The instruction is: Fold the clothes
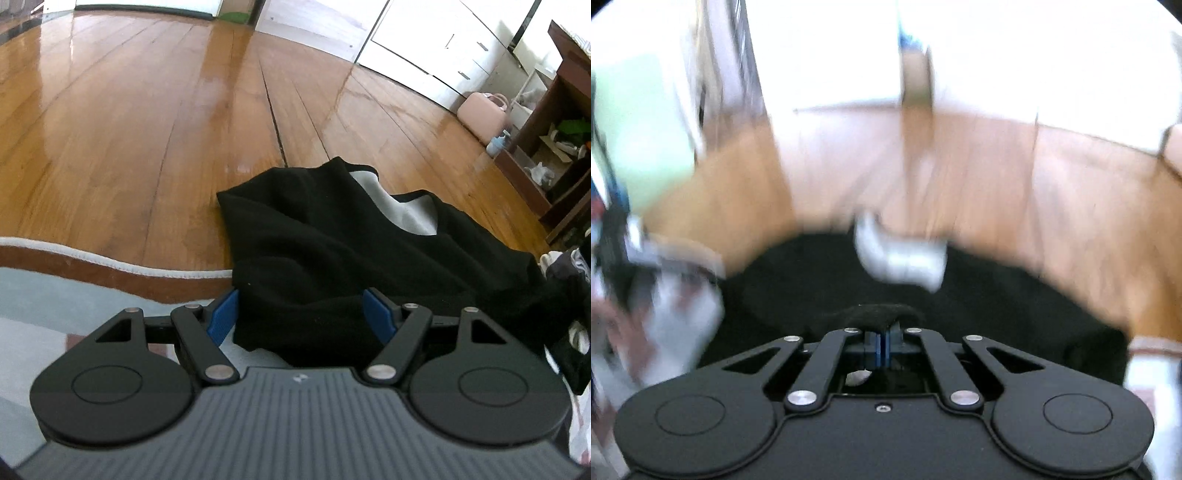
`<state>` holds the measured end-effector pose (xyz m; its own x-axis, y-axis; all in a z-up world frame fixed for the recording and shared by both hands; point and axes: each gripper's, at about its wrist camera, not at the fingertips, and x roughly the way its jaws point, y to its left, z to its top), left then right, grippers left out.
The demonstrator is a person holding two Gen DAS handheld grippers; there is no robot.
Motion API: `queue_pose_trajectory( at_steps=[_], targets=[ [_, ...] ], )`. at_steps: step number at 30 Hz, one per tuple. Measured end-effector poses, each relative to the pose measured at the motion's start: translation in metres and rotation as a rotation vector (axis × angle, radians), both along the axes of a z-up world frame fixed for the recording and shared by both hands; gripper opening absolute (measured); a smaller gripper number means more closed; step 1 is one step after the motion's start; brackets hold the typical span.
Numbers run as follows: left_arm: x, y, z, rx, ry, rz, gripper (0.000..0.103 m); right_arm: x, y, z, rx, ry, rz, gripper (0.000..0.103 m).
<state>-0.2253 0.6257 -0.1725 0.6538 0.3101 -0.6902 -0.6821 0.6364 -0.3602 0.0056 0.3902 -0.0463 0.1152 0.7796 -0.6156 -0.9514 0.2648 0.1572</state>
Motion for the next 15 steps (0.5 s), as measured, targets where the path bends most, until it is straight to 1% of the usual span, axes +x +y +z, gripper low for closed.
queue_pose_trajectory(
  at_steps=[1, 2, 4, 5, 6, 7, 8, 9, 10, 12, 13, 15],
  targets=[
    [-0.001, -0.001, 0.001, 0.004, 0.001, -0.001, 0.073, 0.005, -0.009, 0.015, 0.05, 0.001, -0.018, 0.002],
    [-0.002, 0.0, -0.001, -0.015, -0.004, -0.002, 0.073, 0.006, -0.025, 0.018, 0.052, 0.001, -0.035, 0.002],
    [-0.001, 0.005, -0.01, -0.106, -0.017, -0.01, 0.073, 0.008, -0.056, 0.025, 0.055, 0.002, -0.068, 0.002],
    [-0.001, 0.006, -0.013, -0.137, -0.016, -0.01, 0.073, 0.01, -0.07, 0.024, 0.043, 0.007, -0.09, 0.002],
    [0.0, 0.005, -0.013, -0.131, -0.003, -0.014, 0.073, 0.016, -0.079, 0.009, -0.02, 0.03, -0.133, 0.002],
    [0.002, 0.003, -0.012, -0.115, 0.014, -0.02, 0.073, 0.022, -0.088, -0.005, -0.083, 0.054, -0.176, 0.01],
    [0.003, 0.0, -0.01, -0.097, 0.037, -0.027, 0.073, 0.027, -0.097, -0.02, -0.147, 0.077, -0.218, 0.015],
    [0.004, -0.003, -0.008, -0.084, 0.051, -0.03, 0.073, 0.034, -0.105, -0.035, -0.208, 0.116, -0.249, 0.02],
    [0.004, -0.004, -0.008, -0.083, 0.056, -0.031, 0.073, 0.041, -0.111, -0.047, -0.25, 0.212, -0.23, 0.021],
    [0.002, -0.006, -0.008, -0.092, 0.047, -0.033, 0.073, 0.05, -0.122, -0.059, -0.249, 0.375, -0.166, 0.021],
    [0.0, -0.006, -0.008, -0.096, 0.039, -0.03, 0.073, 0.051, -0.126, -0.058, -0.227, 0.41, -0.157, 0.035],
    [-0.004, -0.004, -0.007, -0.106, 0.017, -0.017, 0.073, 0.053, -0.133, -0.055, -0.183, 0.476, -0.143, 0.06]
  ],
)
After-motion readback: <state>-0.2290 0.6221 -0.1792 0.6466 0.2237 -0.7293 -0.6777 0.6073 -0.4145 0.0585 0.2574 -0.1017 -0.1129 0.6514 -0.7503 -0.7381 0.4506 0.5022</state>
